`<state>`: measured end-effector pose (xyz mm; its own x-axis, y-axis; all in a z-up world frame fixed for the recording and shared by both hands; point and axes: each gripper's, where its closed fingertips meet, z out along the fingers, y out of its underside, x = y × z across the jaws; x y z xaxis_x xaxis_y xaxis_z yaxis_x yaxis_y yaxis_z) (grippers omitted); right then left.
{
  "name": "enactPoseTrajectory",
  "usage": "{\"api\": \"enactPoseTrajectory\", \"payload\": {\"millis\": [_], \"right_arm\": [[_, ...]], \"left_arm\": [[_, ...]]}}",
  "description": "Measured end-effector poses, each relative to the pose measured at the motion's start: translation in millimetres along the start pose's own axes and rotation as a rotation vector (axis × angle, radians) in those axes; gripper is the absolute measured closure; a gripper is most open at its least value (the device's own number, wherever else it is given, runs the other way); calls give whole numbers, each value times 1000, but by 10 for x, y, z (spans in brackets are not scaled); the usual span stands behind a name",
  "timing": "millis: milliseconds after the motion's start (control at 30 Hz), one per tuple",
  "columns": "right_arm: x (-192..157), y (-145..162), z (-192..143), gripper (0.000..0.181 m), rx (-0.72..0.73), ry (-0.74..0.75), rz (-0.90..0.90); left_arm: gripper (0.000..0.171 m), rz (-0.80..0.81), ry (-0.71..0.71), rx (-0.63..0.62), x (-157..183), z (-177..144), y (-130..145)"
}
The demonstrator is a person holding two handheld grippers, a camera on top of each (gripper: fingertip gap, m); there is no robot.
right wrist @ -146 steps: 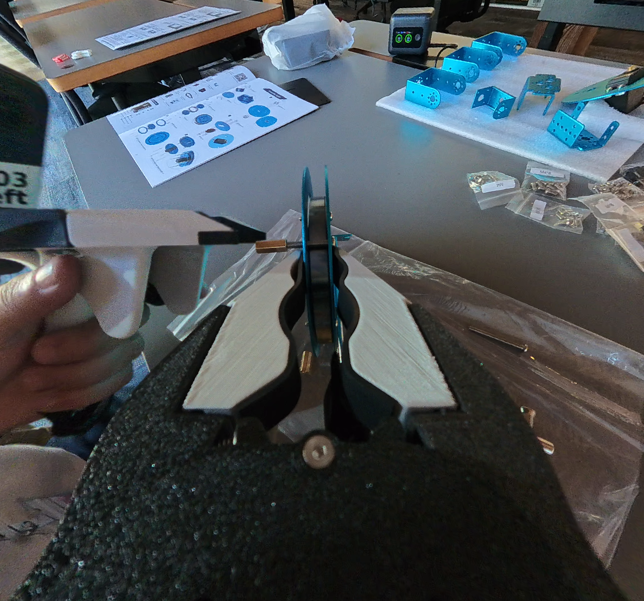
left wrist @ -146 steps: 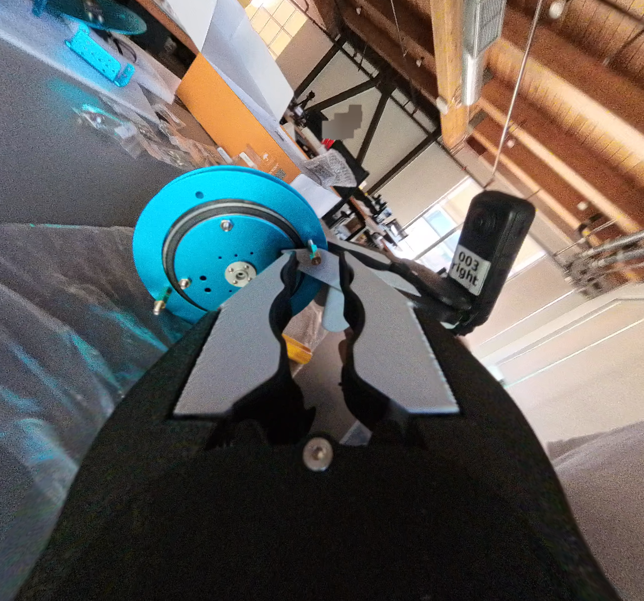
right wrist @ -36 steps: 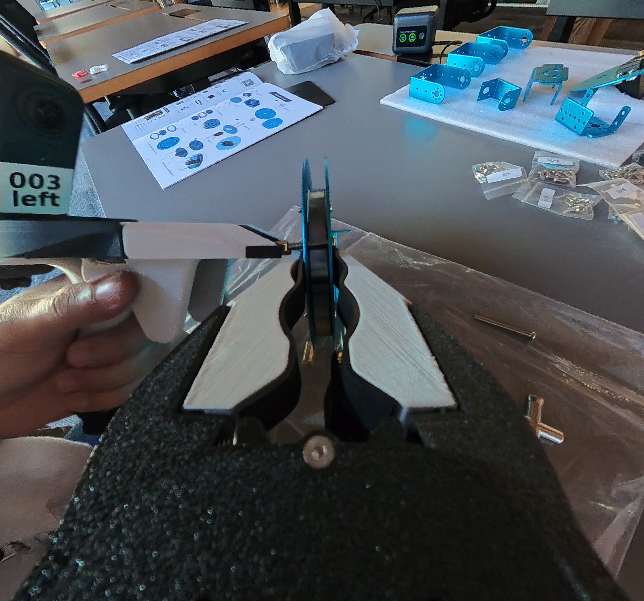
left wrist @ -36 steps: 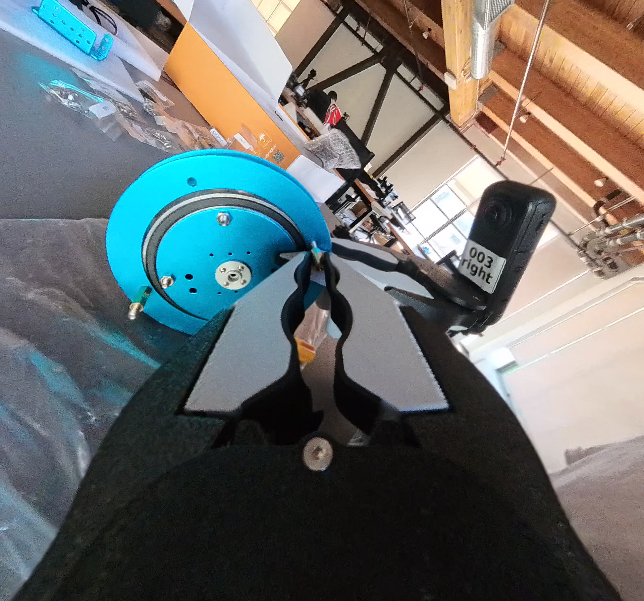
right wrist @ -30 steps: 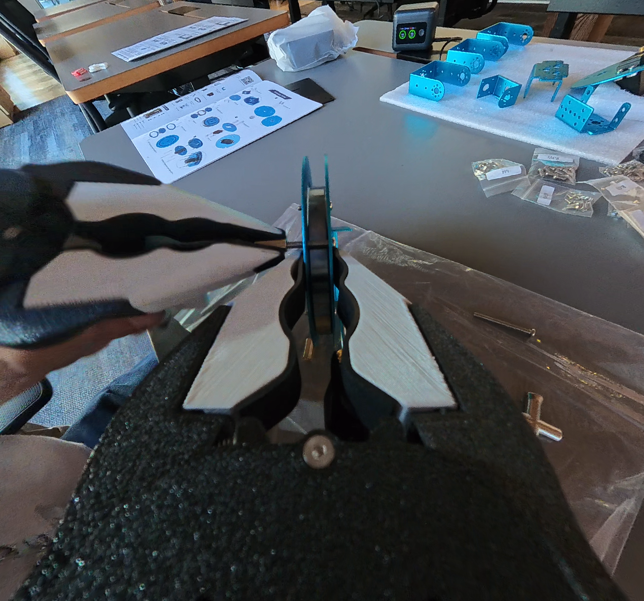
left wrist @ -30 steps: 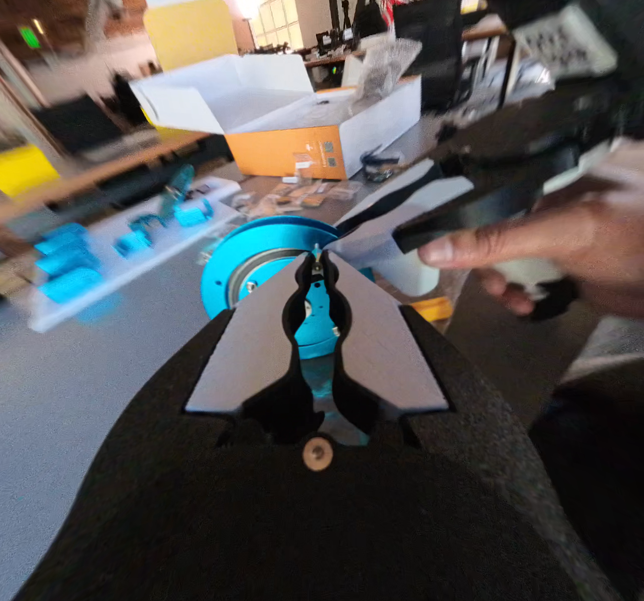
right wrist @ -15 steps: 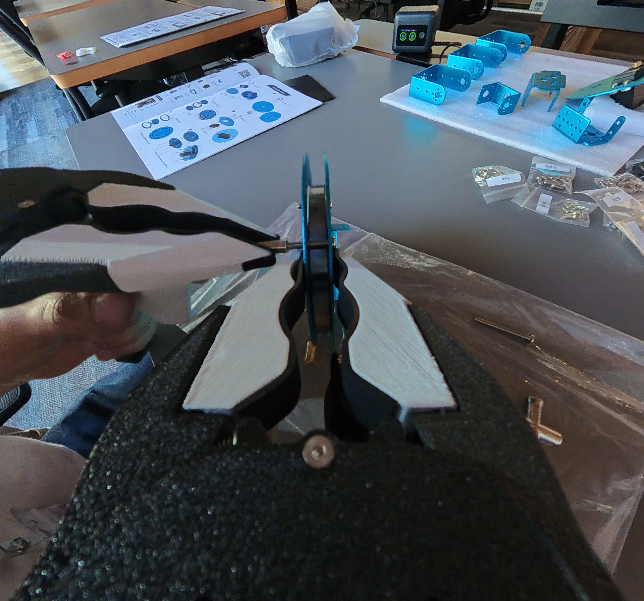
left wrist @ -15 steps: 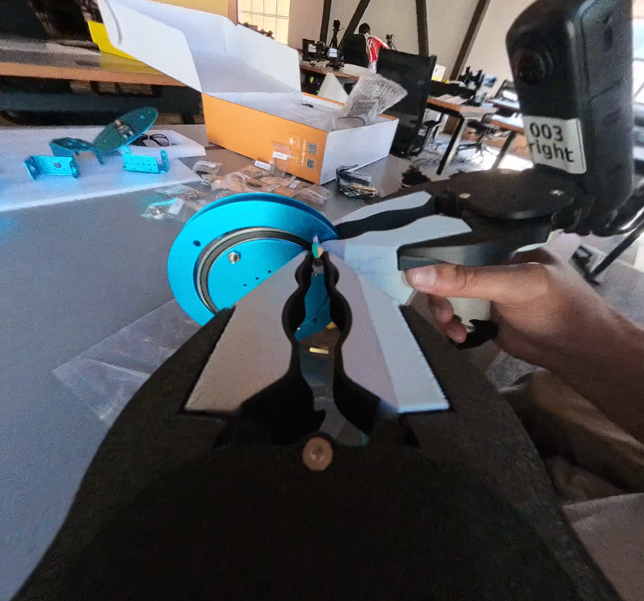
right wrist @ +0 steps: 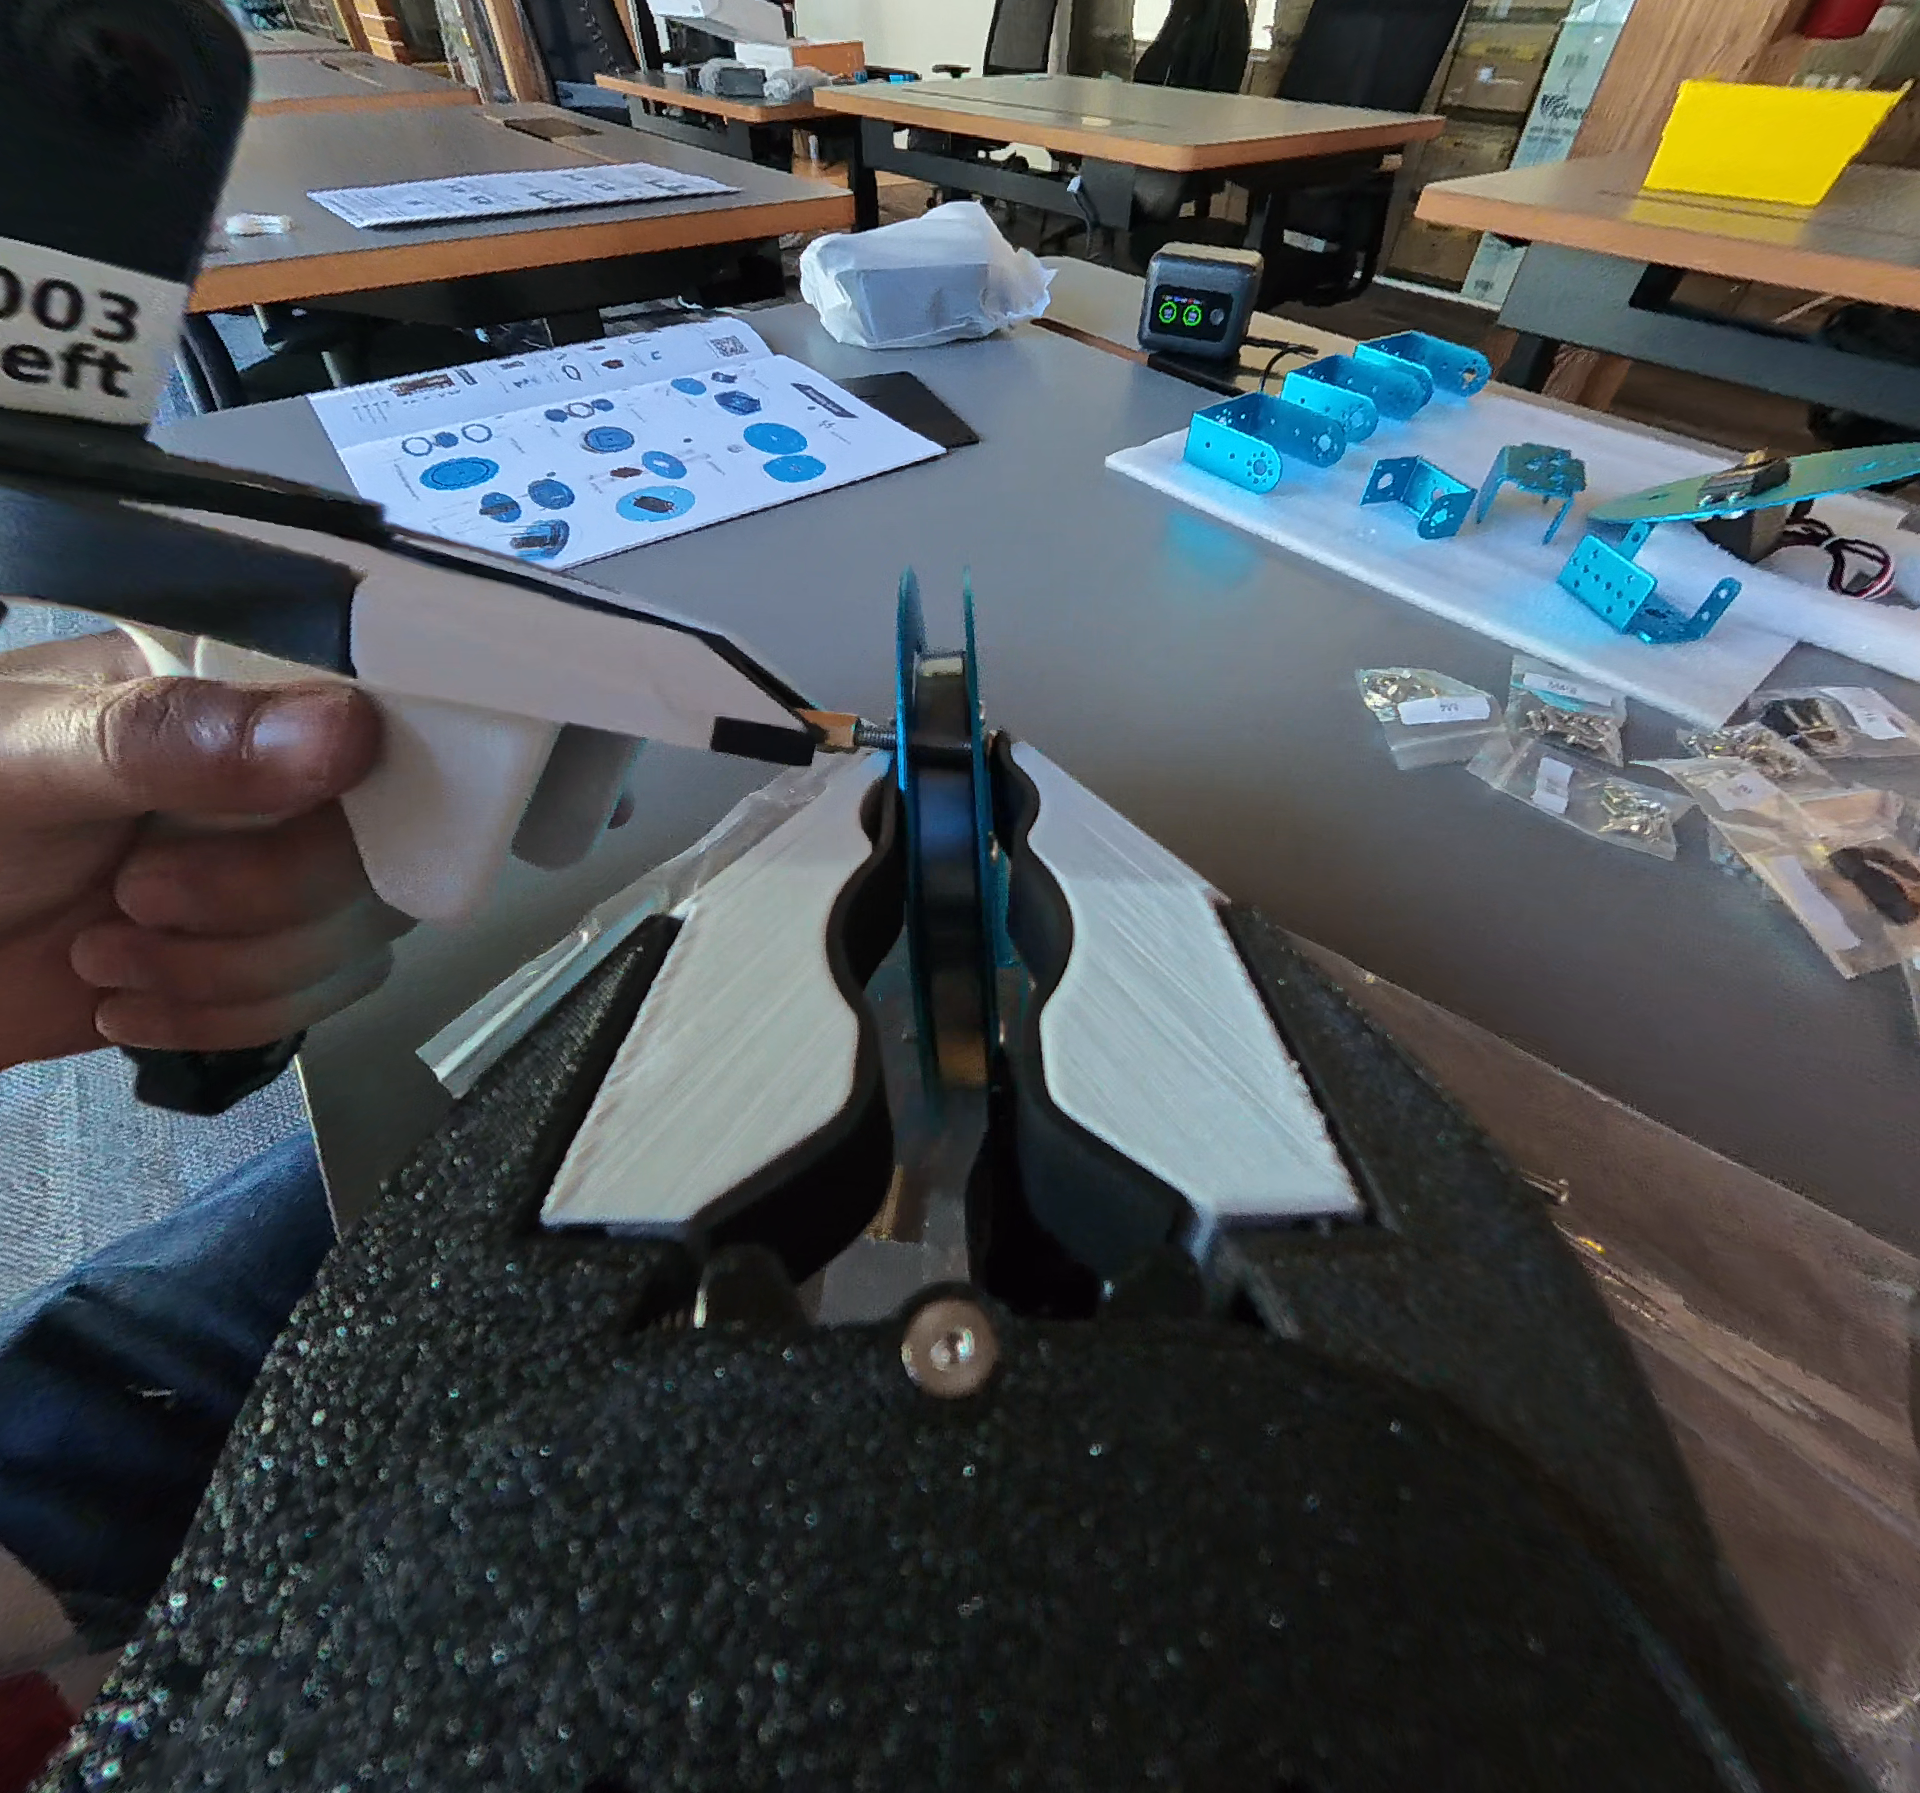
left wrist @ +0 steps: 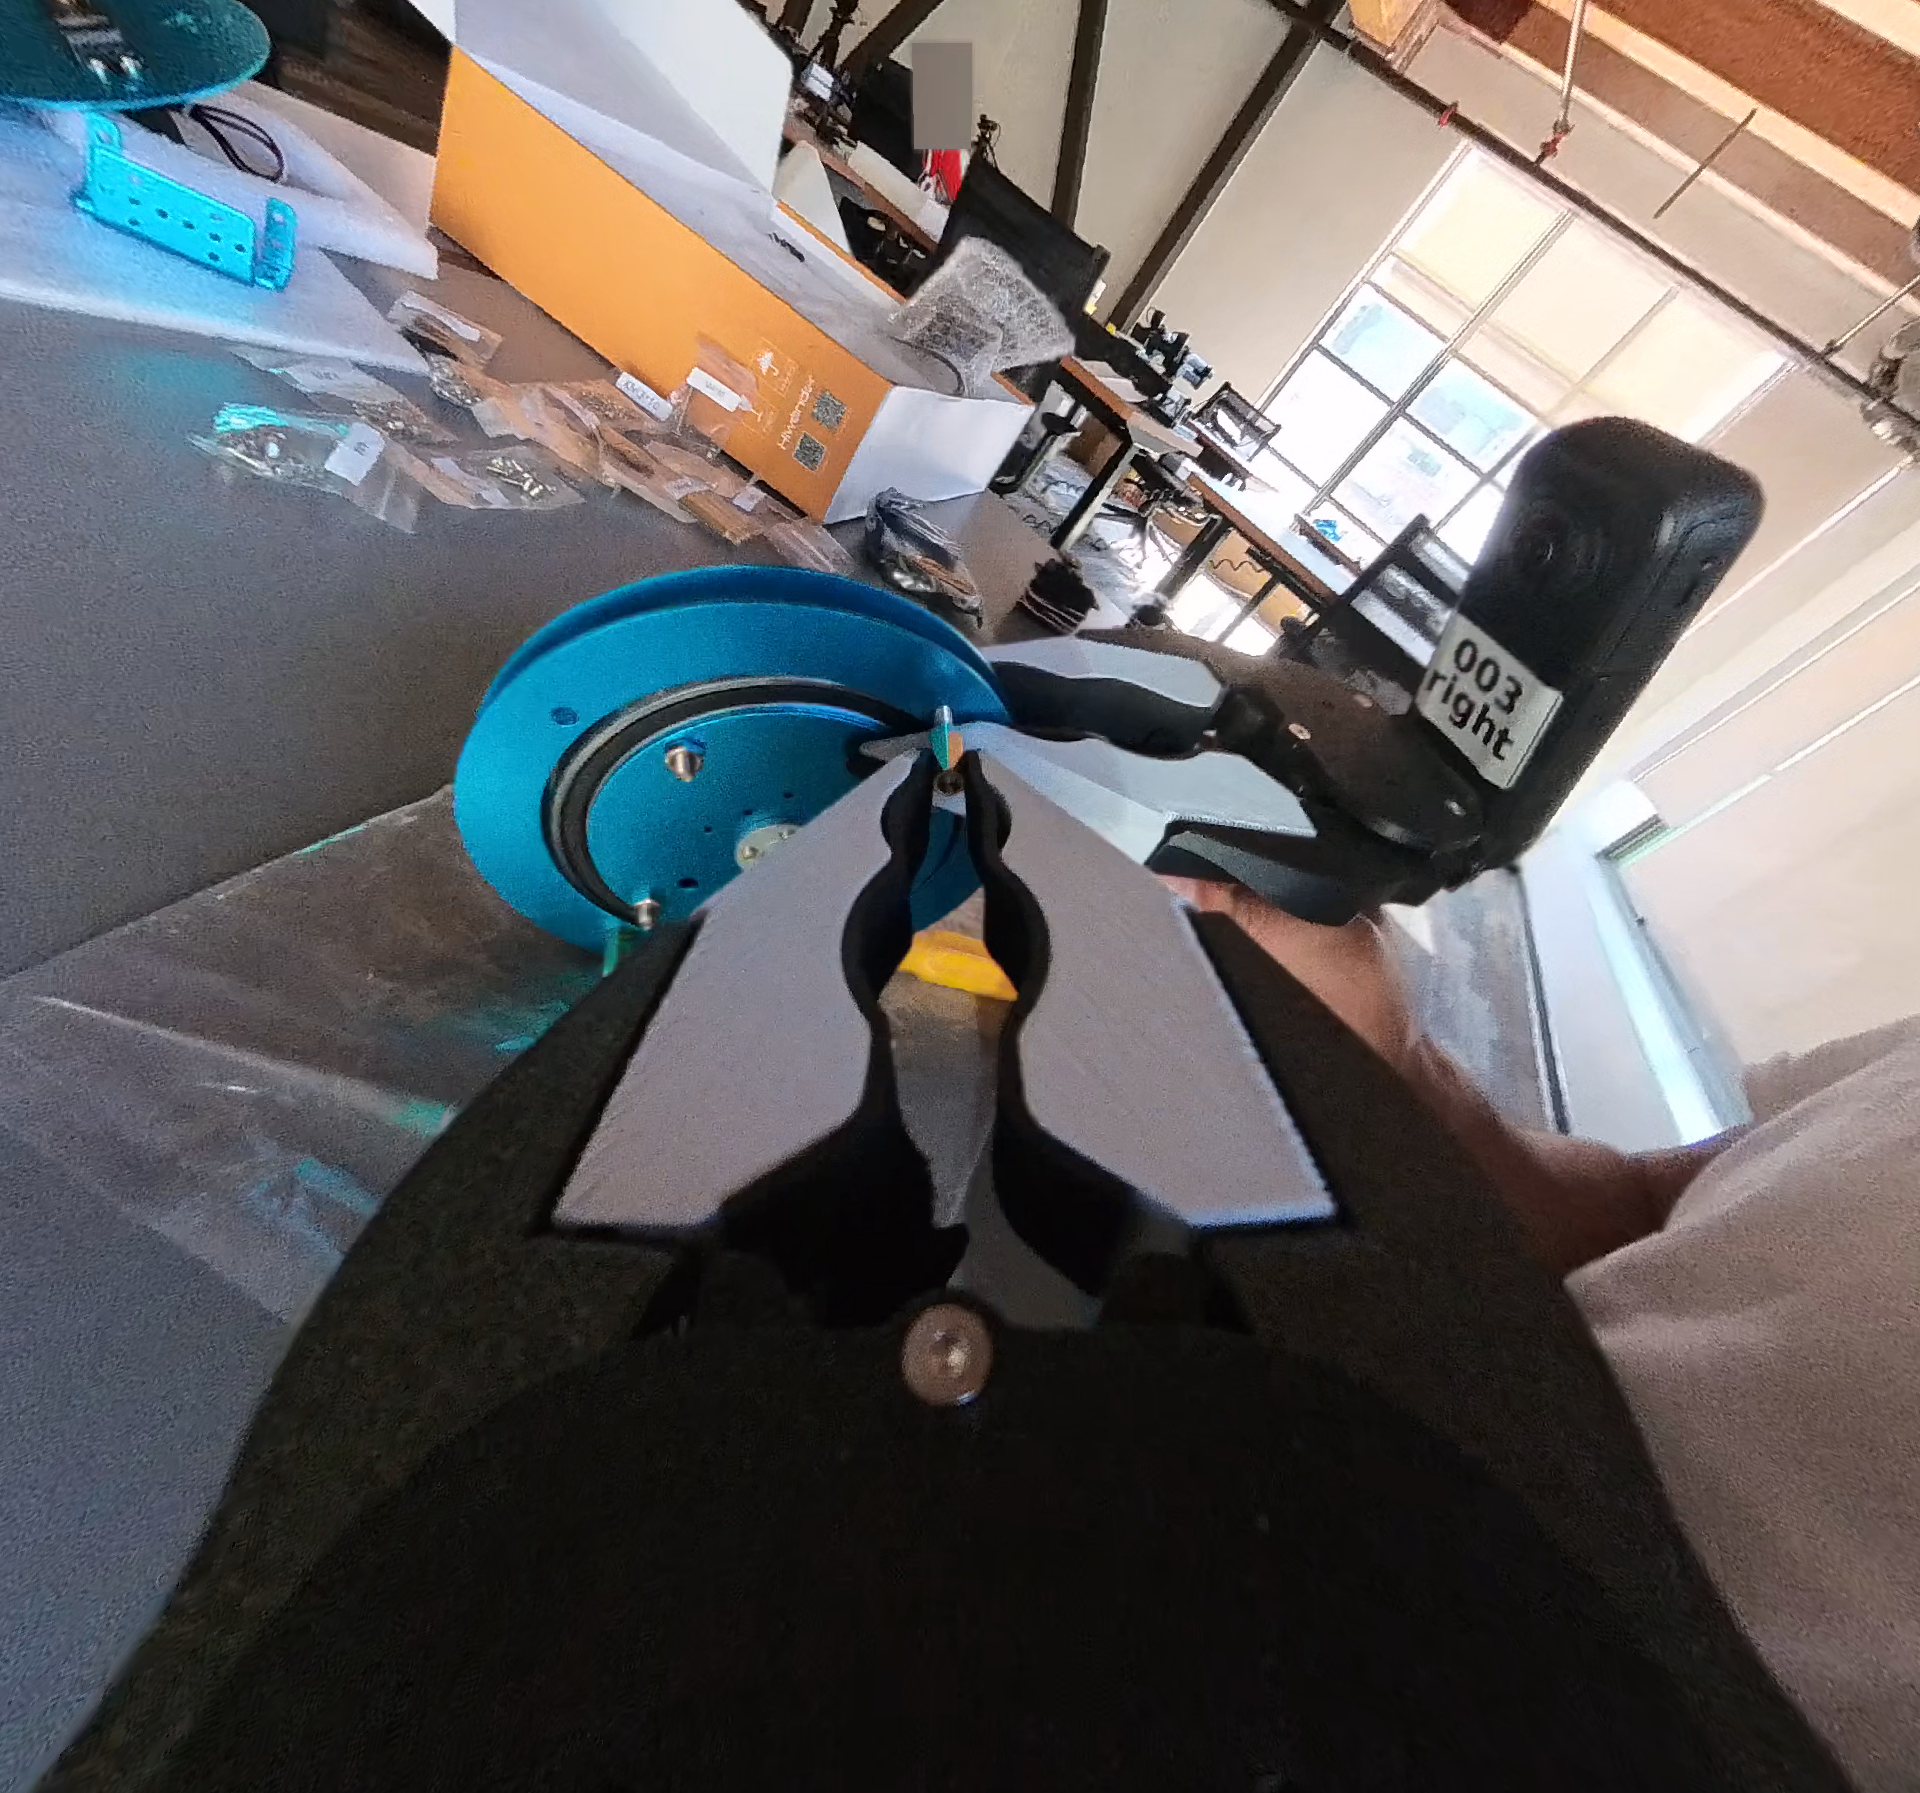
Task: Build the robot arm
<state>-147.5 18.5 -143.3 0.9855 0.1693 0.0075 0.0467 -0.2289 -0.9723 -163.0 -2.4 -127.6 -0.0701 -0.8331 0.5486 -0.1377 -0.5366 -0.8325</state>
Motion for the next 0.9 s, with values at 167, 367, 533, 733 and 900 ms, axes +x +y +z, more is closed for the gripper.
{"api": "enactPoseTrajectory", "payload": {"millis": [167, 367, 533, 733, 900], "right_arm": [[24, -8, 52, 167, -37, -9, 56], [43, -13, 81, 168, -52, -12, 77], [41, -16, 103, 168, -63, -34, 100], [81, -27, 136, 168, -68, -41, 119], [67, -29, 144, 168, -69, -37, 113]], "left_arm": [[165, -140, 41, 53, -34, 9, -59], [167, 217, -93, 19, -75, 30, -68], [166, 1596, -487, -201, -153, 19, -80], [162, 936, -359, -60, -118, 12, -140], [162, 276, -128, 34, -115, 27, -161]]}}
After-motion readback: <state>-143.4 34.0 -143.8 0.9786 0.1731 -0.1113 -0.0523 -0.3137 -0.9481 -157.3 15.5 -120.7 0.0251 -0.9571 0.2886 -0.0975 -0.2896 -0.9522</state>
